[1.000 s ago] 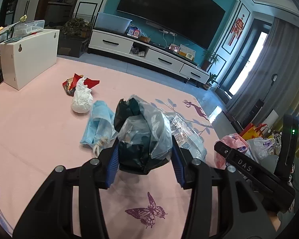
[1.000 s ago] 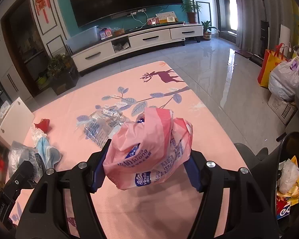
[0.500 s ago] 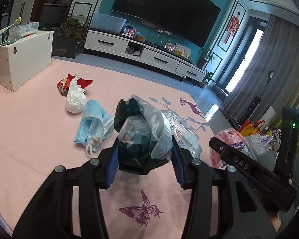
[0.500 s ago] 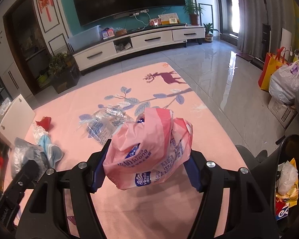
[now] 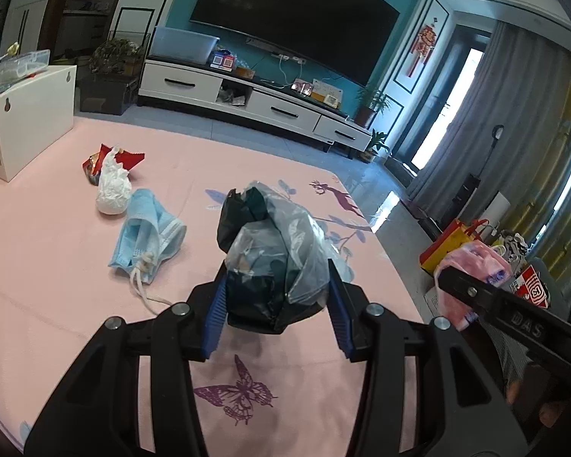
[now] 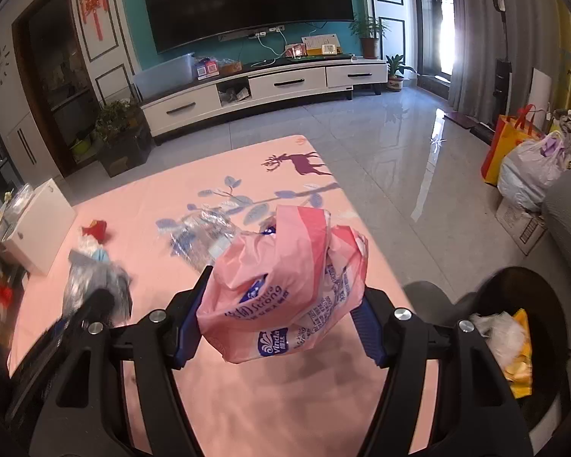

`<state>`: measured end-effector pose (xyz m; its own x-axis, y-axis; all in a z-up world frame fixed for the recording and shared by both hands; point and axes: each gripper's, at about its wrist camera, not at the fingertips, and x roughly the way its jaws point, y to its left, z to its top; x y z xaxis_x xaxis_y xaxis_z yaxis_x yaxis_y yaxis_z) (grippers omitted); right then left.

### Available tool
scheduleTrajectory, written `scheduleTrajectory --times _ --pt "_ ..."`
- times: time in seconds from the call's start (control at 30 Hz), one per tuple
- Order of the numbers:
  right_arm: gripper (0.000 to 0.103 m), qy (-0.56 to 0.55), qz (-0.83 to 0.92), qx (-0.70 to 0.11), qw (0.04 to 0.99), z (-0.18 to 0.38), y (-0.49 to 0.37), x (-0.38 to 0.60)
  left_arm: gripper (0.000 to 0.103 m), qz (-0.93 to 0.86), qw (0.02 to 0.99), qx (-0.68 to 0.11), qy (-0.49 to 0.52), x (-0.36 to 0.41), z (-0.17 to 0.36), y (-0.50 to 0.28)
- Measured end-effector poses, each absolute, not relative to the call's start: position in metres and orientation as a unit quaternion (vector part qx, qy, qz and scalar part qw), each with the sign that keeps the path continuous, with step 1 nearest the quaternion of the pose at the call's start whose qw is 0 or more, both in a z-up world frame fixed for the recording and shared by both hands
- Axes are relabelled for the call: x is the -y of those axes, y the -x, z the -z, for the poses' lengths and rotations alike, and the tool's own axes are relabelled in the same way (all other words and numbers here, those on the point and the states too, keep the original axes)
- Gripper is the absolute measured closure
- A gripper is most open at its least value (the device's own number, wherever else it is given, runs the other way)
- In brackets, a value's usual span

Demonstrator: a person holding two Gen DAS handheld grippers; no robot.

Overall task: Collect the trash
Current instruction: 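Lift both held bags off the table and carry them toward the black bin, then hold both bags over the black bin and open both tools to drop them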

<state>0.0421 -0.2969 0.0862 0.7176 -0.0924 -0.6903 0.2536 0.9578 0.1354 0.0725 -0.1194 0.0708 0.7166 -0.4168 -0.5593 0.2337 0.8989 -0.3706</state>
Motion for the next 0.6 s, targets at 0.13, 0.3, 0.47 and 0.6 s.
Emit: scheduleTrajectory --times 0.13,0.3,0.47,0.6 --pt "0.037 -0.117 0.096 -0.345 0.927 -0.097 0.000 0.313 0.055 0.186 0.917 -0.331 0.122 0.130 -0.080 -0.063" --pt "0.037 -0.166 0.102 -0.313 0.930 -0.109 0.040 0.348 0.055 0.200 0.924 -0.315 0.088 0.160 -0.097 -0.039" --pt "0.037 -0.144 0.149 -0.276 0.939 -0.128 0.067 0.371 0.055 0.243 0.908 -0.329 0.094 0.200 -0.112 -0.013" --pt "0.037 -0.157 0.170 -0.270 0.935 -0.129 0.081 0.396 0.055 0.272 0.909 -0.310 0.057 0.244 -0.124 0.012"
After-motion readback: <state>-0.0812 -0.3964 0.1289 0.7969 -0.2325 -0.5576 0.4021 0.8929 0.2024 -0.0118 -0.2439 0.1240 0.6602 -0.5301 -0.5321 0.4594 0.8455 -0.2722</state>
